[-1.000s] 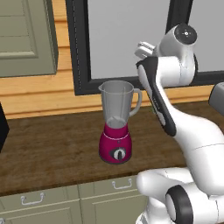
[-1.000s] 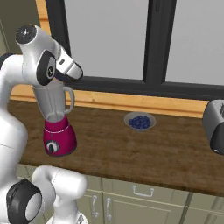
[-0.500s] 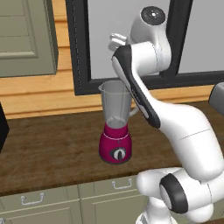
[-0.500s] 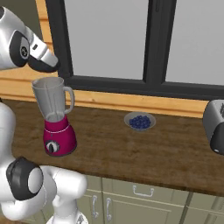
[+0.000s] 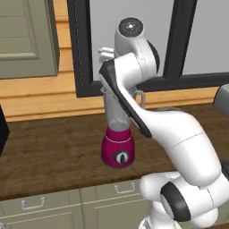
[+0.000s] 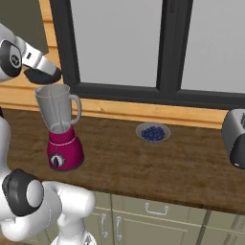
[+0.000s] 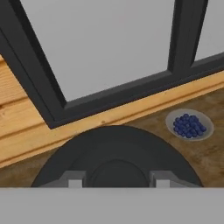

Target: Close the lid blender by securely placing the lid on top.

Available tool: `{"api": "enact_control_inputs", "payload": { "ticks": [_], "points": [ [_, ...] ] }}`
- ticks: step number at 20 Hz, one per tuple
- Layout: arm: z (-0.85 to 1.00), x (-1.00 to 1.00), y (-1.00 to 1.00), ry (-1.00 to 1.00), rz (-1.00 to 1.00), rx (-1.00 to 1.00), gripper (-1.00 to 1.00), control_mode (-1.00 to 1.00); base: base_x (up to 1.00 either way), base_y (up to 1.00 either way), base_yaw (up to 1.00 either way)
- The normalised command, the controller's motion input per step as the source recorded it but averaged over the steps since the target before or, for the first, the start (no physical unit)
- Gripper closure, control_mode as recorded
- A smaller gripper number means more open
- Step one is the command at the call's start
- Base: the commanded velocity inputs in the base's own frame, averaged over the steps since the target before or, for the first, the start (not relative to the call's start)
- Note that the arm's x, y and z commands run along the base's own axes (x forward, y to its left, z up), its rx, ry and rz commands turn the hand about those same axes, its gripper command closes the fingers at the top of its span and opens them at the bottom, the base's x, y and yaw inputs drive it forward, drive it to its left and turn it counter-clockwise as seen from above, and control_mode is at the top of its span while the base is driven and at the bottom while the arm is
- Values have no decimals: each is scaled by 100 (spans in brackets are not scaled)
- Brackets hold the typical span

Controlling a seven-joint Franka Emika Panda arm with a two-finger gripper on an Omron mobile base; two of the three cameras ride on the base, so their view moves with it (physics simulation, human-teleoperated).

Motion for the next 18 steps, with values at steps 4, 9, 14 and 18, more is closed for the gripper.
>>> {"api": "enact_control_inputs", "payload": {
  "ticks": [4, 9, 14, 18],
  "points": [
    [-12, 0, -11, -7, 3, -15, 100, -100, 0, 0, 0],
    [-22, 0, -6, -3, 2, -9, 100, -100, 0, 0, 0],
    [-43, -1, 0, 0, 1, -8, 100, -100, 0, 0, 0],
    [-19, 0, 0, -3, 0, -5, 100, -100, 0, 0, 0]
  ]
}}
